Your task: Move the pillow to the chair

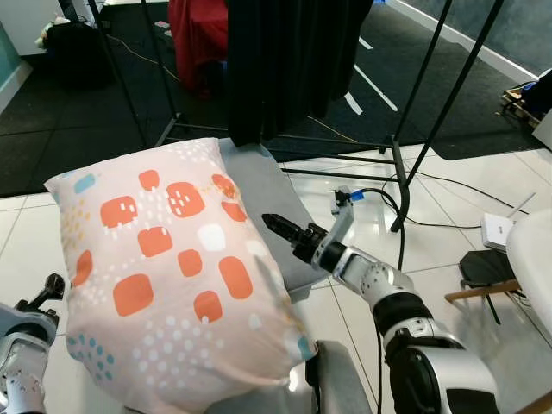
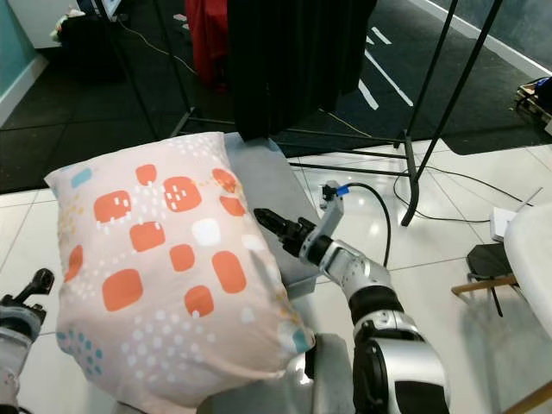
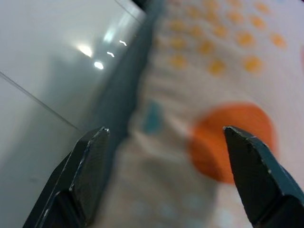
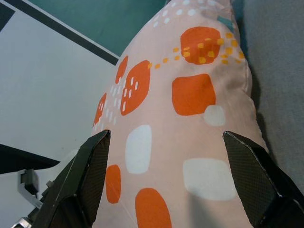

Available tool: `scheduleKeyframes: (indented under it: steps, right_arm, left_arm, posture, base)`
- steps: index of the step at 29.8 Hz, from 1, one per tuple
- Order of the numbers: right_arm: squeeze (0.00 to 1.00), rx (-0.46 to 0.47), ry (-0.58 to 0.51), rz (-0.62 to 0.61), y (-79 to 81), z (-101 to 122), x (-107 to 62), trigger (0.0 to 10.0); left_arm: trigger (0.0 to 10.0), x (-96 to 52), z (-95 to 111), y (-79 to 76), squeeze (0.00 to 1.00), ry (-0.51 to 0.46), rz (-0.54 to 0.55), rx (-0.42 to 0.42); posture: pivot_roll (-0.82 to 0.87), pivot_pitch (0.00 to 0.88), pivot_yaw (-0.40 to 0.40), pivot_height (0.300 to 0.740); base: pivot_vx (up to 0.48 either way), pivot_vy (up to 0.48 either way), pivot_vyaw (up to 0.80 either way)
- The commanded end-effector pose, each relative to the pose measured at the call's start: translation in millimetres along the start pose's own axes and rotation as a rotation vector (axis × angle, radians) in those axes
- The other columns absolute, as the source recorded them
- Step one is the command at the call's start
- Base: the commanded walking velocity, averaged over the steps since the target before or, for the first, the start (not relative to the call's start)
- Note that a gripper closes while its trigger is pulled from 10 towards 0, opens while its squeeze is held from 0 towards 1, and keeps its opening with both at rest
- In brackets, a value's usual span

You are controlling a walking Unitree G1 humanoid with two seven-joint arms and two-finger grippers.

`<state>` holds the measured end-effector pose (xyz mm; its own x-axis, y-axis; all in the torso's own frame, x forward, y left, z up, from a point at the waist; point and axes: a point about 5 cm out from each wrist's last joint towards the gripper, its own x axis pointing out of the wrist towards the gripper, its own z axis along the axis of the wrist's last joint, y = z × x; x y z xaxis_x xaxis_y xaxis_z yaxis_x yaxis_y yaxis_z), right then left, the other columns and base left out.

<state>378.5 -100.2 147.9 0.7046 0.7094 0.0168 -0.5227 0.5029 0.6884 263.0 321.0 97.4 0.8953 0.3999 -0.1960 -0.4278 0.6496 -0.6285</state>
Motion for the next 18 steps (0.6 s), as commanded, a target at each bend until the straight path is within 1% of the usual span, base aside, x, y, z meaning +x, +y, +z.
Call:
scheduleKeyframes:
  steps: [1, 3, 4, 5, 6, 7, 8, 9, 10, 11, 13, 14, 15, 16, 17, 18]
  right_arm:
    - [0.0, 0.003, 0.031, -0.022, -1.3, -8, 2.4, 10.0]
    - [0.0, 0.003, 0.031, -0.022, -1.3, -8, 2.4, 10.0]
    - [0.0, -0.012, 0.039, -0.028, 0.7, -8, 5.4, 10.0]
    - [0.0, -0.012, 0.039, -0.028, 0.7, -8, 5.4, 10.0]
    - [0.0, -0.02, 0.037, -0.025, 2.8, -8, 7.6, 10.0]
    - [0.0, -0.02, 0.037, -0.025, 2.8, -8, 7.6, 10.0]
    - [0.0, -0.02, 0.031, -0.02, 4.6, -8, 9.2, 10.0]
    - [0.0, -0.016, 0.024, -0.016, 5.2, -7, 9.5, 10.0]
    - [0.0, -0.016, 0.024, -0.016, 5.2, -7, 9.5, 10.0]
    - [0.0, -0.016, 0.029, -0.02, 3.8, -9, 8.3, 10.0]
    - [0.0, -0.017, 0.039, -0.023, 1.7, -12, 6.4, 10.0]
    - [0.0, -0.017, 0.039, -0.023, 1.7, -12, 6.4, 10.0]
    - [0.0, -0.016, 0.042, -0.024, 1.0, -13, 5.8, 10.0]
    - [0.0, -0.015, 0.037, -0.026, 0.7, -12, 5.7, 10.0]
    - [0.0, -0.015, 0.034, -0.027, 0.5, -11, 5.7, 10.0]
    - [0.0, -0.015, 0.034, -0.027, 0.5, -11, 5.7, 10.0]
  left_arm:
    - [10.0, -3.6, -12, -2.5, 0.0, 0.058, -0.045, -0.041]
    - [10.0, -3.6, -12, -2.5, 0.0, 0.058, -0.045, -0.041]
    - [10.0, -4.9, -29, -15.4, 0.0, 0.127, -0.128, -0.114]
    - [10.0, -4.9, -29, -15.4, 0.0, 0.127, -0.128, -0.114]
    - [10.0, -5.2, -43, -30.6, 0.0, 0.176, -0.208, -0.202]
    - [10.0, -5.2, -43, -30.6, 0.0, 0.176, -0.208, -0.202]
    - [10.0, -4.7, -51, -44.7, 0.0, 0.196, -0.265, -0.276]
    - [10.0, -3.7, -53, -57.3, 0.0, 0.194, -0.305, -0.351]
    - [10.0, -3.7, -53, -57.3, 0.0, 0.194, -0.305, -0.351]
    - [10.0, -3.6, -51, -75.3, 0.0, 0.179, -0.372, -0.409]
    - [10.0, -5.3, -48, -95.6, 0.0, 0.17, -0.455, -0.472]
    - [10.0, -5.3, -48, -95.6, 0.0, 0.17, -0.455, -0.472]
    - [10.0, -6.8, -49, -102.9, 0.0, 0.185, -0.489, -0.463]
    - [10.0, -9.9, -53, -108.0, 0.0, 0.224, -0.526, -0.438]
    - [10.0, -12.1, -56, -111.3, 0.0, 0.253, -0.552, -0.419]
    - [10.0, -12.1, -56, -111.3, 0.0, 0.253, -0.552, -0.419]
  posture:
    - [-0.08, 0.28, -0.027, 0.475]
    - [-0.08, 0.28, -0.027, 0.475]
    - [-0.08, 0.292, -0.028, 0.475]
    - [-0.08, 0.292, -0.028, 0.475]
    - [-0.08, 0.296, -0.027, 0.475]
    - [-0.08, 0.296, -0.027, 0.475]
    - [-0.09, 0.297, -0.025, 0.475]
    - [-0.1, 0.289, -0.022, 0.475]
    - [-0.1, 0.289, -0.022, 0.475]
    - [-0.1, 0.278, -0.024, 0.475]
    - [-0.1, 0.273, -0.026, 0.475]
    - [-0.1, 0.273, -0.026, 0.475]
    - [-0.1, 0.265, -0.025, 0.475]
    - [-0.11, 0.26, -0.021, 0.475]
    - [-0.11, 0.259, -0.02, 0.475]
    - [-0.11, 0.259, -0.02, 0.475]
  base:
    - [0.0, 0.0, 0.0]
    - [0.0, 0.0, 0.0]
    - [0.0, 0.0, 0.0]
    - [0.0, 0.0, 0.0]
    - [0.0, 0.0, 0.0]
    - [0.0, 0.0, 0.0]
    - [0.0, 0.0, 0.0]
    - [0.0, 0.0, 0.0]
    - [0.0, 0.0, 0.0]
    - [0.0, 0.0, 0.0]
    - [0.0, 0.0, 0.0]
    - [0.0, 0.0, 0.0]
    - [0.0, 0.0, 0.0]
    - [0.0, 0.0, 0.0]
    - [0.0, 0.0, 0.0]
    - [0.0, 0.0, 0.0]
